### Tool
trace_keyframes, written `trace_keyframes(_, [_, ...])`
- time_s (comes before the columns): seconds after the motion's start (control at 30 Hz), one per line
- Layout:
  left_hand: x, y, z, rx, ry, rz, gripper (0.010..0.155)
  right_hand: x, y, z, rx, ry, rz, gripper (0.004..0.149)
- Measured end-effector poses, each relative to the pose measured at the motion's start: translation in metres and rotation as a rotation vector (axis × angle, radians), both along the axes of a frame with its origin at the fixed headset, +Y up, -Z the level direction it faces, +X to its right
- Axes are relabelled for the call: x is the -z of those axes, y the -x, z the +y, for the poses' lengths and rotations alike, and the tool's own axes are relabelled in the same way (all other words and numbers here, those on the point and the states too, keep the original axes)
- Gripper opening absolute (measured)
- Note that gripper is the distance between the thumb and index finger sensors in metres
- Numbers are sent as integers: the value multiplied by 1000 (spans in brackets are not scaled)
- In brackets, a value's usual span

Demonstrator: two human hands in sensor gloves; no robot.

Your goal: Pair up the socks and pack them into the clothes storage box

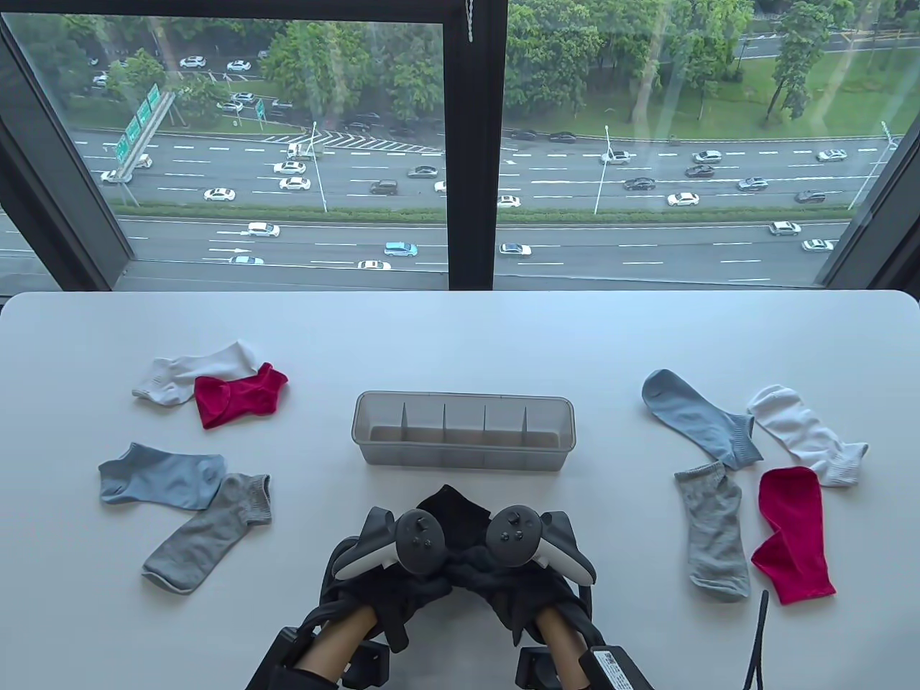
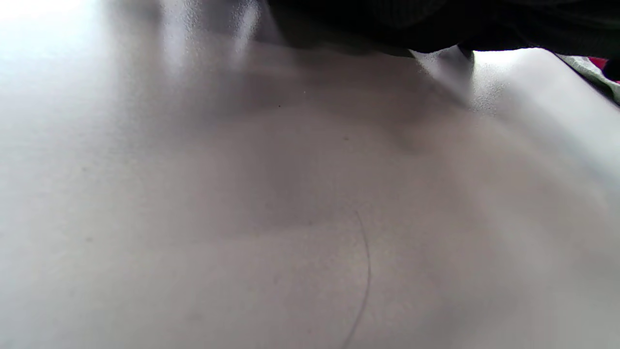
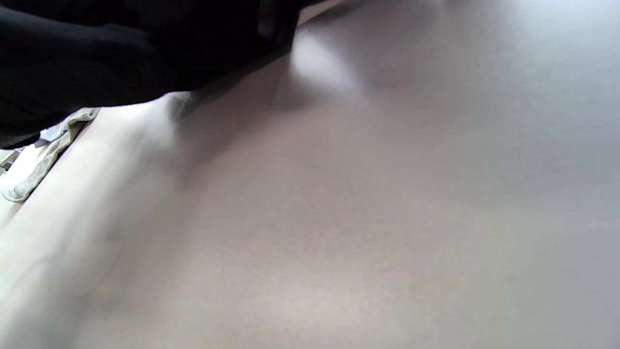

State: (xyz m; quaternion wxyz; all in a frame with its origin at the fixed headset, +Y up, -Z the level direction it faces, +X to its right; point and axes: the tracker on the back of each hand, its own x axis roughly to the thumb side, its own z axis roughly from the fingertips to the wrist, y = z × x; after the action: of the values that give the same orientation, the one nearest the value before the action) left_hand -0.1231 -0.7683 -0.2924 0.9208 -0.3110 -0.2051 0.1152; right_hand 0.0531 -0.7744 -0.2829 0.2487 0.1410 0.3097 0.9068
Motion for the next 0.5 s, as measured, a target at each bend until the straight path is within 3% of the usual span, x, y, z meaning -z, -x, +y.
trace_keyframes(0.07, [0,1,-1,-18,29,-2,46,0,0,0,-6,-1,7,64])
trace_keyframes(0.17, [0,0,-3,-31,87,-11,47,1,0,1,12,11,-7,49])
trace_keyframes(0.33, [-1,-1,-2,-27,38,4,58,2,-1,1,15,13,-6,46])
trace_keyframes(0.5, [0,0,1,-44,23,-1,47,0,-1,1,21,-6,-36,48])
